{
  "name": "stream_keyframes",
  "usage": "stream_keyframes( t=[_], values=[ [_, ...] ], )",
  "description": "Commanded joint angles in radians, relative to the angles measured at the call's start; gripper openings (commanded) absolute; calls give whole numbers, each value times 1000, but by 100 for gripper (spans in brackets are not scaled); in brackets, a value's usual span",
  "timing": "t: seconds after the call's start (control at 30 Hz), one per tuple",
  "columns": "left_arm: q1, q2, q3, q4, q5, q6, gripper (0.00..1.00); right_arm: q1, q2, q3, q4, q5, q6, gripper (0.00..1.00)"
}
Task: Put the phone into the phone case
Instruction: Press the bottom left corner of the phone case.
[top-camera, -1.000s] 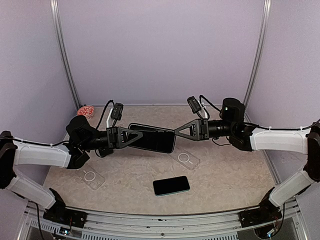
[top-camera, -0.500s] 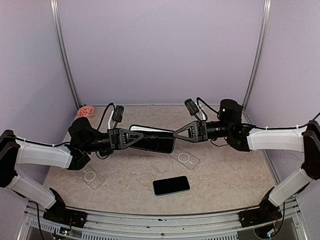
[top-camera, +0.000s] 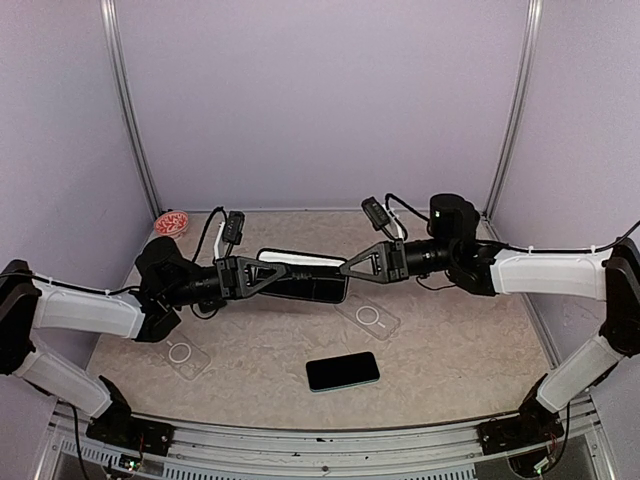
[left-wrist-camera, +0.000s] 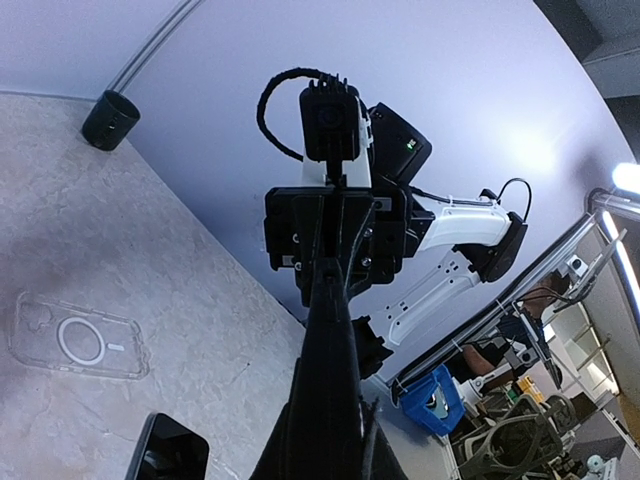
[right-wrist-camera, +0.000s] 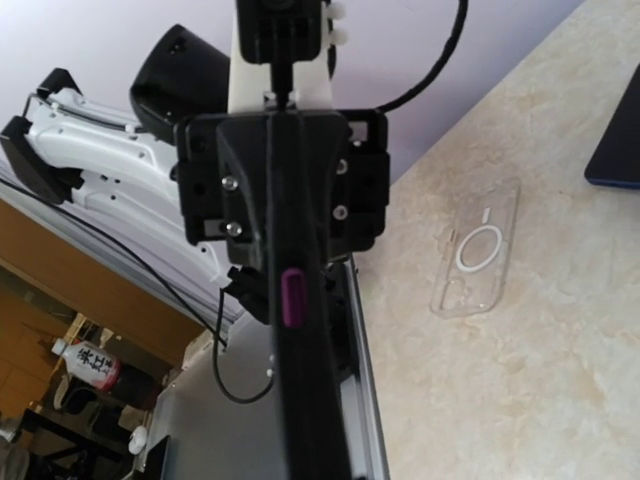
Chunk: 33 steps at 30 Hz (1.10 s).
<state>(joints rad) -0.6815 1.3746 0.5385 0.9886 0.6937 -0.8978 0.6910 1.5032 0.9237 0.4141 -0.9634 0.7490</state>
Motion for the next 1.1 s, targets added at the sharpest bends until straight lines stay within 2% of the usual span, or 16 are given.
stream_keyframes(
  t=[0.0,0.1,0.23,0.3,0.37,0.57,0.7,0.9,1.0,1.07],
  values=[
    [-7,-3,-4,51,-29,9,0,19,3,49,-81,41,-47,0],
    [-7,-8,-6,41,-46,14,0,23,-9,67,-148,79,-93,0],
    [-6,-16,-7,53,-48,16,0,23,-28,46,-124,67,-79,35],
    [-5,-21,-9,71,-46,11,0,23,-34,25,-90,47,-63,43],
    [-4,-23,-9,92,-41,3,0,24,-37,8,-63,31,-52,45],
    [1,-18,-29,187,-43,-34,0,24,-25,-43,49,-2,13,47],
    [4,1,-31,245,-30,-68,0,27,-7,-48,66,-2,25,48],
    [3,12,-29,248,-36,-63,0,57,25,-45,120,-22,47,46],
    [4,12,-31,242,-38,-58,0,71,43,-39,121,-23,42,38],
    [5,11,-34,241,-40,-57,0,74,51,-40,129,-27,45,22]
  ],
)
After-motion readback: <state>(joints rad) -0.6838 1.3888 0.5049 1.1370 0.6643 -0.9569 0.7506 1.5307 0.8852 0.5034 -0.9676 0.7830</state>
